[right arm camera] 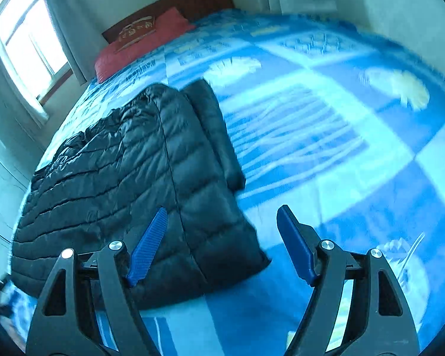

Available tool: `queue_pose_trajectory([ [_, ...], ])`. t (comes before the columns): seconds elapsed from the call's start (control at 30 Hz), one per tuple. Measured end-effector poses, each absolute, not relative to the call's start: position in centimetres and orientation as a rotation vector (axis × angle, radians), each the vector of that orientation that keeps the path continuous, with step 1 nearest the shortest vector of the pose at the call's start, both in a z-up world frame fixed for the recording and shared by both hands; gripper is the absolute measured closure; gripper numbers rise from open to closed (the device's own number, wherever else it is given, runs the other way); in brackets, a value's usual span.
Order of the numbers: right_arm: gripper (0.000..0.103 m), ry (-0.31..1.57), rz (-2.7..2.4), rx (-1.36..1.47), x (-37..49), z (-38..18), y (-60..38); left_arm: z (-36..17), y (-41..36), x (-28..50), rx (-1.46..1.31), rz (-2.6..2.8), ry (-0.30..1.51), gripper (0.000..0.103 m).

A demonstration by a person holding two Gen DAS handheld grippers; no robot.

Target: Fold large clothes

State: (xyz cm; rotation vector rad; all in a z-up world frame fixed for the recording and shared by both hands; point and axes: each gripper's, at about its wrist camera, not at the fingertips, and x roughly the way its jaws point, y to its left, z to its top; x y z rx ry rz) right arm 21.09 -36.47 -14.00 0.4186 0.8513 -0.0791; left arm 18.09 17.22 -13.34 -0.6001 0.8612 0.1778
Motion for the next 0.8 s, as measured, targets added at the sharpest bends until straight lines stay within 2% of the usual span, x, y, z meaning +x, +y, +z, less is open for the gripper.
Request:
queue_pose_trajectory([
  [0.3, 0.029, 0.875, -0.088, 0.427, 21.8, -15.5, -34.8, -16.7, 17.2, 20.7, -0.779, 0.142, 0.881, 0.024],
  [0.33, 0.033, 0.871, -0.095, 0.438, 21.8, -15.6, -34.8, -16.7, 17.2, 20.9, -0.784, 0.146, 0.875, 0.035],
  [0.4, 0.054, 0.861, -0.085, 0.485, 21.7, -15.9, -34.9, -16.4, 16.8, 21.5, -0.756, 0.136, 0.877, 0.051],
  [0.43, 0.059, 0.854, -0.072, 0.505, 21.6, -15.9, -35.0, -16.2, 16.6, 21.7, -0.751, 0.126, 0.876, 0.062],
  [0.5, 0.076, 0.822, -0.037, 0.544, 21.2, -15.5, -35.0, -15.9, 16.4, 21.8, -0.759, 0.103, 0.872, 0.071],
  [0.63, 0.085, 0.769, -0.014, 0.536, 20.0, -13.9, -34.5, -14.9, 16.1, 21.6, -0.746, 0.080, 0.851, 0.082],
  [0.8, 0.086, 0.751, 0.011, 0.548, 17.0, -13.0, -34.4, -13.7, 16.4, 20.2, -0.709, 0.067, 0.842, 0.083],
])
